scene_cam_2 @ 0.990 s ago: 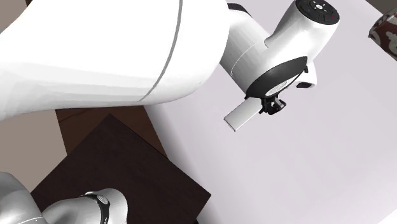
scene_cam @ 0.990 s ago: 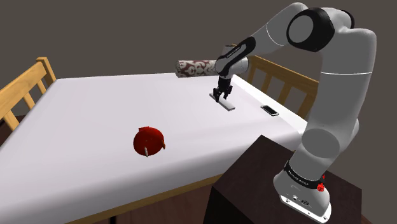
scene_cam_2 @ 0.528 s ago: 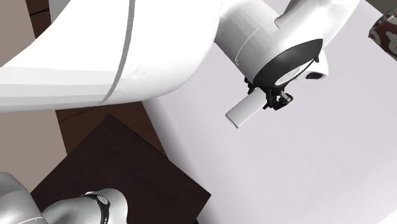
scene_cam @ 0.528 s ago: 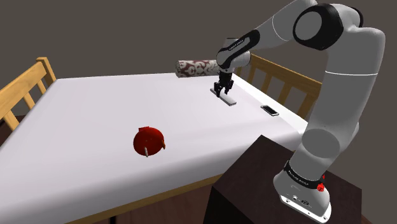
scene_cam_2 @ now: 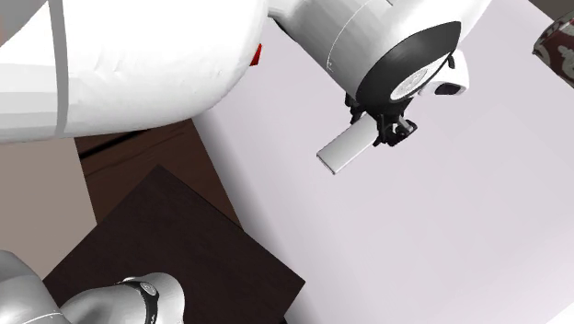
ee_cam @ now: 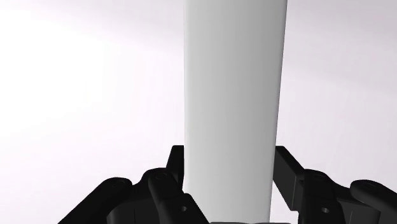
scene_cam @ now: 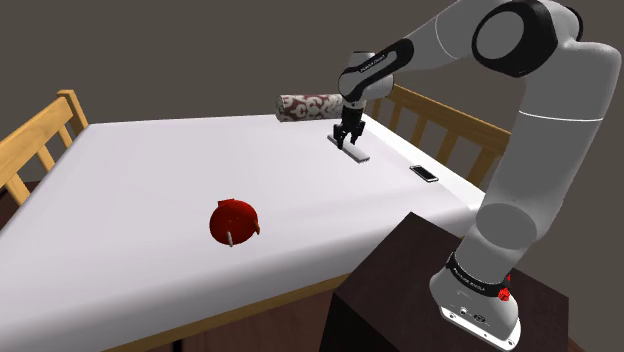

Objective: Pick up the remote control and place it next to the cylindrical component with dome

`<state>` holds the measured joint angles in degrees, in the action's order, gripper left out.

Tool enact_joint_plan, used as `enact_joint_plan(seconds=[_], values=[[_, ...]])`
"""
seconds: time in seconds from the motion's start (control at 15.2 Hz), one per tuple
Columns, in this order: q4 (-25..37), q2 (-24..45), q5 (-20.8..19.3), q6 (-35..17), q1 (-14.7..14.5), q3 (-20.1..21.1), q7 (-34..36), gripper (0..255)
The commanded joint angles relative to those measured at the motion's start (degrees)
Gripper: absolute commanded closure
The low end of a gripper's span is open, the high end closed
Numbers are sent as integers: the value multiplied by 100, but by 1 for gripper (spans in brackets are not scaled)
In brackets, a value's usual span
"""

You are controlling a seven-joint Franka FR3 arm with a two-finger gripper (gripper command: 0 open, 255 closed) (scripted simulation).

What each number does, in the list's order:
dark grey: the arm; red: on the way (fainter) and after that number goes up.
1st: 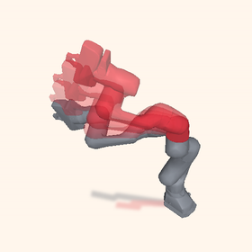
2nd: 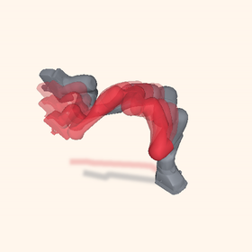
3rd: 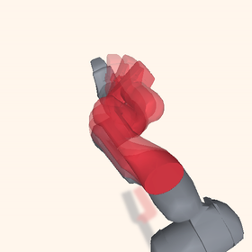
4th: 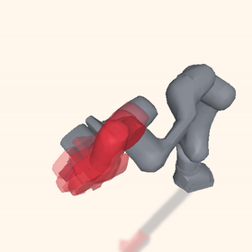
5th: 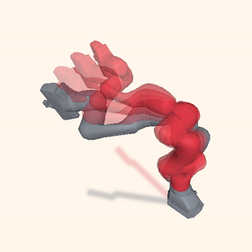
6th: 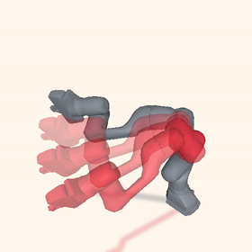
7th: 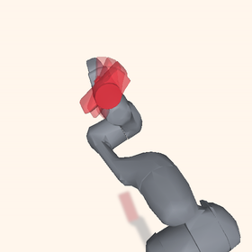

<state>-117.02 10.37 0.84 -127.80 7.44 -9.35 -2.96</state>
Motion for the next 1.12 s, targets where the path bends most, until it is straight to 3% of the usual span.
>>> enact_joint_plan(seconds=[0.0,0.53,1.06], values=[[-115,-104,-45,-12,-166,100,292,255],[-388,-321,-165,-56,-796,543,1430,255],[-240,-220,-243,12,-1413,1006,2553,255]])
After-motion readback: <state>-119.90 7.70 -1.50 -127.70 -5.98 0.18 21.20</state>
